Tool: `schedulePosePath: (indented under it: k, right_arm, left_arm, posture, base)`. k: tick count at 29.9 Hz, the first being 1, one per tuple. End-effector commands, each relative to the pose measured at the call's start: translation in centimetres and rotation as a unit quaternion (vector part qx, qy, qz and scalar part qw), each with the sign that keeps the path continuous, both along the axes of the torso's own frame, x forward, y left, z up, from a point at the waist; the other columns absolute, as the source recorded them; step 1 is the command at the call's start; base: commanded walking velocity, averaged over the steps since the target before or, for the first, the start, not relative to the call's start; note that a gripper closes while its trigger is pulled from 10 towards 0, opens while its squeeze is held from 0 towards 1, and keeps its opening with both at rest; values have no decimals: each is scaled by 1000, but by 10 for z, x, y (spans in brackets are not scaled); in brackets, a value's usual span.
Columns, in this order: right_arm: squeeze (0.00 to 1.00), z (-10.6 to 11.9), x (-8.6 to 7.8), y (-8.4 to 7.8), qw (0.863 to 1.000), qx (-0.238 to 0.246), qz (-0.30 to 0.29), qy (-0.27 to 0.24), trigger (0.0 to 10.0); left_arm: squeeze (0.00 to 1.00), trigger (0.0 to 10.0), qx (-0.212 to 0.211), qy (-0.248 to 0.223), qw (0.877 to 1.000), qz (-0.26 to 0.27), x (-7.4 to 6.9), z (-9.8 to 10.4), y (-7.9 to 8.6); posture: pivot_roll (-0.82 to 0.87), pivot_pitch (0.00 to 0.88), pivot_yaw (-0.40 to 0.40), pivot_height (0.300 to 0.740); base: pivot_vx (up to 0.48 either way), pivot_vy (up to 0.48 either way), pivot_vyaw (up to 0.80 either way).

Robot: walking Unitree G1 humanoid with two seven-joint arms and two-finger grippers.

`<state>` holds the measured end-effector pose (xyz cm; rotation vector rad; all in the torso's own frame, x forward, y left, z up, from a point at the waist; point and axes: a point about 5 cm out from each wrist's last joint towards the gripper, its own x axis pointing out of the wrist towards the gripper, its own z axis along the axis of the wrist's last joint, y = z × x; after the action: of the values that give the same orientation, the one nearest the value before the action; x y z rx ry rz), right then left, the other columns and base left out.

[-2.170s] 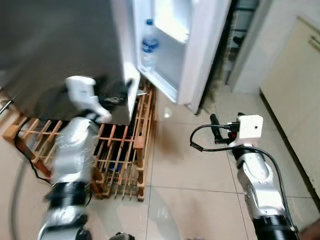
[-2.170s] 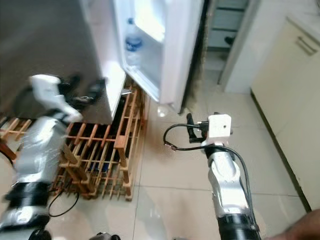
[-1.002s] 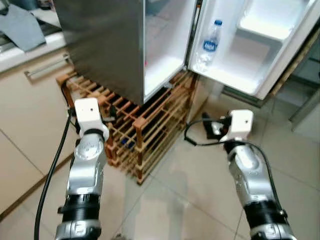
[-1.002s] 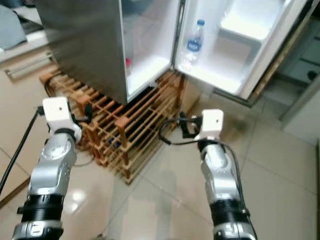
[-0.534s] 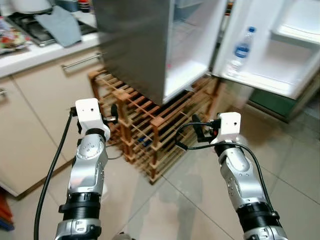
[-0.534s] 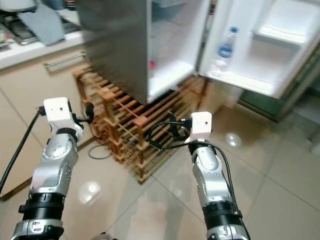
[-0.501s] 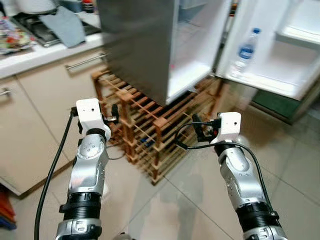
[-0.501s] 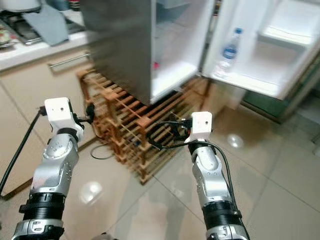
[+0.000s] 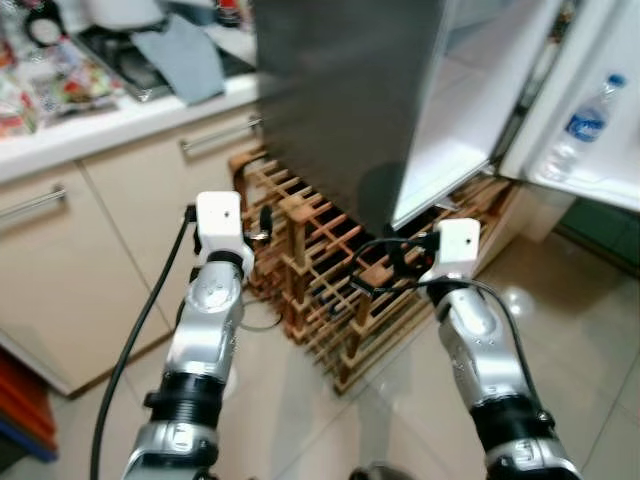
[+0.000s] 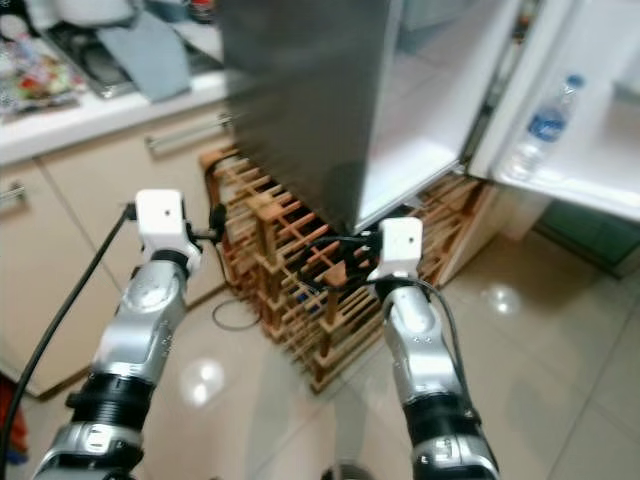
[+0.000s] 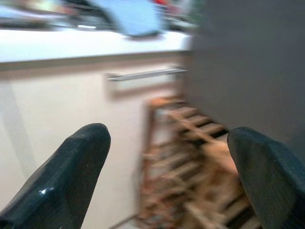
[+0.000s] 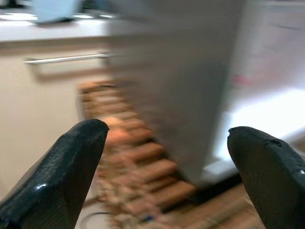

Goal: Restocking fridge

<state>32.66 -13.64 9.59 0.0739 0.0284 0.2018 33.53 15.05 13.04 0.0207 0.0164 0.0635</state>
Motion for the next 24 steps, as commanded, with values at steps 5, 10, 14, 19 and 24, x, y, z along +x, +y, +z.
schedulePosePath:
  k: [5,10,14,19,24]
  right_arm:
    - [0,10,12,11,1000,4,27,-6,10000]
    - [4,16,16,13,999,4,47,-15,10000]
    - [8,14,16,16,998,-4,63,-12,10000]
    - [20,6,15,23,996,14,83,9,10000]
    - [0,5,16,24,997,33,66,13,10000]
  left_arm:
    - [0,10000,-23,-16,998,49,-2,1,11]
    - [0,10000,10,-46,998,43,-5,11,8]
    - [0,10000,32,-58,996,52,-8,13,9]
    - [0,10000,82,-47,994,46,-7,16,5]
    - [0,10000,70,-48,994,64,-7,23,15]
  posture:
    - [9,0,-93,740]
    - [19,0,-117,740]
    - [21,0,-116,740]
    - [39,0,-98,740]
    - [65,0,-76,740]
  base:
    - [0,0,520]
    - [0,0,519]
    - [0,-97,519]
    - [293,-376,515]
    - [331,-344,200]
